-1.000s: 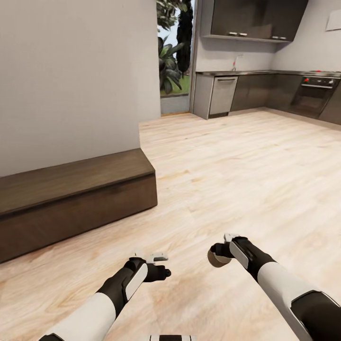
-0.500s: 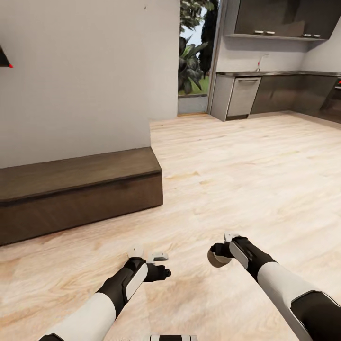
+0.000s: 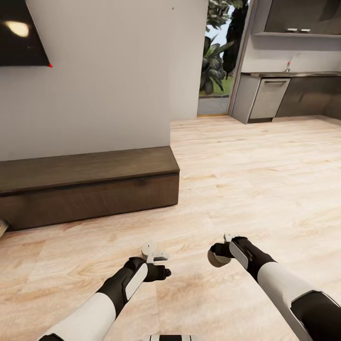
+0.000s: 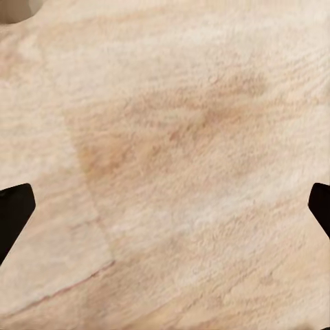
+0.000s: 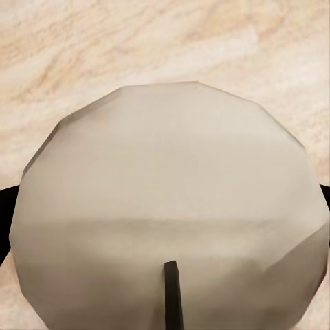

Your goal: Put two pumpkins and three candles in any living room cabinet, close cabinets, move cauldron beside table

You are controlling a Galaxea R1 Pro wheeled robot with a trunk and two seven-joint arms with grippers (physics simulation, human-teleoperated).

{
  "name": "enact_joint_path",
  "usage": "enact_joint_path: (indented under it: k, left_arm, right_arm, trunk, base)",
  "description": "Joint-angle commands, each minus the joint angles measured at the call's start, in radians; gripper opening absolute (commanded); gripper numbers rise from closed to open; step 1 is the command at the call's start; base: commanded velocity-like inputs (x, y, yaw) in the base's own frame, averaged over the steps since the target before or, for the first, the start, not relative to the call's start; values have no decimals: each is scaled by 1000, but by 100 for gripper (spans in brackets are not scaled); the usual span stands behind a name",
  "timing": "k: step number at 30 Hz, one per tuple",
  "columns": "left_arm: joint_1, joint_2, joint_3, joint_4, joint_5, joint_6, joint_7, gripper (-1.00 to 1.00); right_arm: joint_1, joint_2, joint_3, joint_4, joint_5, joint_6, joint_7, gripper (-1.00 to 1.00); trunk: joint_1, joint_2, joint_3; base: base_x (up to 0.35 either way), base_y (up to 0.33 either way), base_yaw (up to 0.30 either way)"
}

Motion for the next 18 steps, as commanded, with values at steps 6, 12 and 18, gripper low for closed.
enact_joint_path:
  k: [6, 12, 18]
  left_arm:
    - [-1, 1, -3, -1, 10, 2, 9, 100]
    - [-1, 1, -4, -3, 9, 2, 8, 100]
    - [-1, 1, -4, -5, 9, 1, 7, 100]
  right_arm:
    - [0, -1, 10, -3, -9, 3, -10, -100]
    - [0, -2, 5, -3, -10, 4, -12, -100]
    - [0, -2, 4, -4, -11, 4, -12, -100]
  trunk:
    - [0, 0, -1]
    - [0, 0, -1]
    - [0, 0, -1]
  base:
    - [0, 0, 29]
    - [0, 0, 2]
    - [0, 0, 0]
